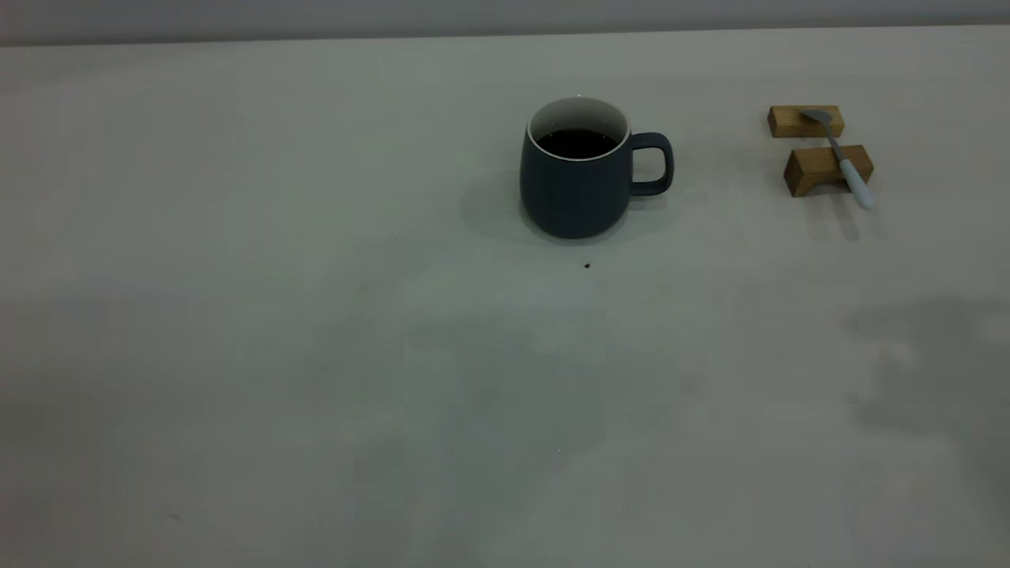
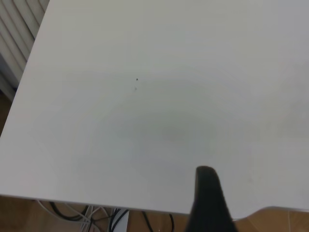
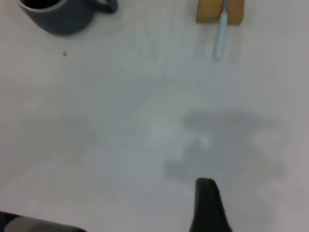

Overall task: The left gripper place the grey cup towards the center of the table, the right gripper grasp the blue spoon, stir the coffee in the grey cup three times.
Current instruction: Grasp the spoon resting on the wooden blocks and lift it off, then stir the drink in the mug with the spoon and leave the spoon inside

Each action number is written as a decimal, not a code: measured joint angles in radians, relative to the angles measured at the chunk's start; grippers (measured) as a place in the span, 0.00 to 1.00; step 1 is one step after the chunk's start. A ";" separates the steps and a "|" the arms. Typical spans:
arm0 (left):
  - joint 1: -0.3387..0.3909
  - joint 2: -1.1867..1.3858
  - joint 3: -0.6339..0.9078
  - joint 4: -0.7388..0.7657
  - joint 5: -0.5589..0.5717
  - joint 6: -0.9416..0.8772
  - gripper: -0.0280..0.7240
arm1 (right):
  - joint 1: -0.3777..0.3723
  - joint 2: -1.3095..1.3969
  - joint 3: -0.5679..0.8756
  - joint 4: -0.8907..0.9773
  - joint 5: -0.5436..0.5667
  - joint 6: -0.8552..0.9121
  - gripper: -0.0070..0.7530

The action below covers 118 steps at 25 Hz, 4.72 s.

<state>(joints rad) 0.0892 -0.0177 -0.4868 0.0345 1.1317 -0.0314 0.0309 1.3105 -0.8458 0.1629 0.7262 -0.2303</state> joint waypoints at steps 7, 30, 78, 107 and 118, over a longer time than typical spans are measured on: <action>0.000 0.000 0.000 0.000 0.000 0.000 0.82 | 0.000 0.349 -0.159 0.041 -0.028 0.000 0.74; 0.000 0.000 0.000 0.000 0.000 0.000 0.82 | 0.000 0.942 -0.584 0.025 -0.055 0.008 0.74; 0.000 0.000 0.000 0.000 0.000 0.000 0.82 | 0.000 1.172 -0.710 -0.052 -0.155 0.062 0.15; 0.000 0.000 0.000 0.000 0.000 0.000 0.82 | 0.000 0.995 -0.710 1.258 0.436 -0.046 0.15; 0.000 0.000 0.000 0.000 0.000 0.000 0.82 | 0.002 0.995 -0.710 1.472 0.436 0.659 0.15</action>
<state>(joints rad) 0.0892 -0.0177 -0.4868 0.0345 1.1317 -0.0314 0.0328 2.3058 -1.5562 1.6347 1.1626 0.4291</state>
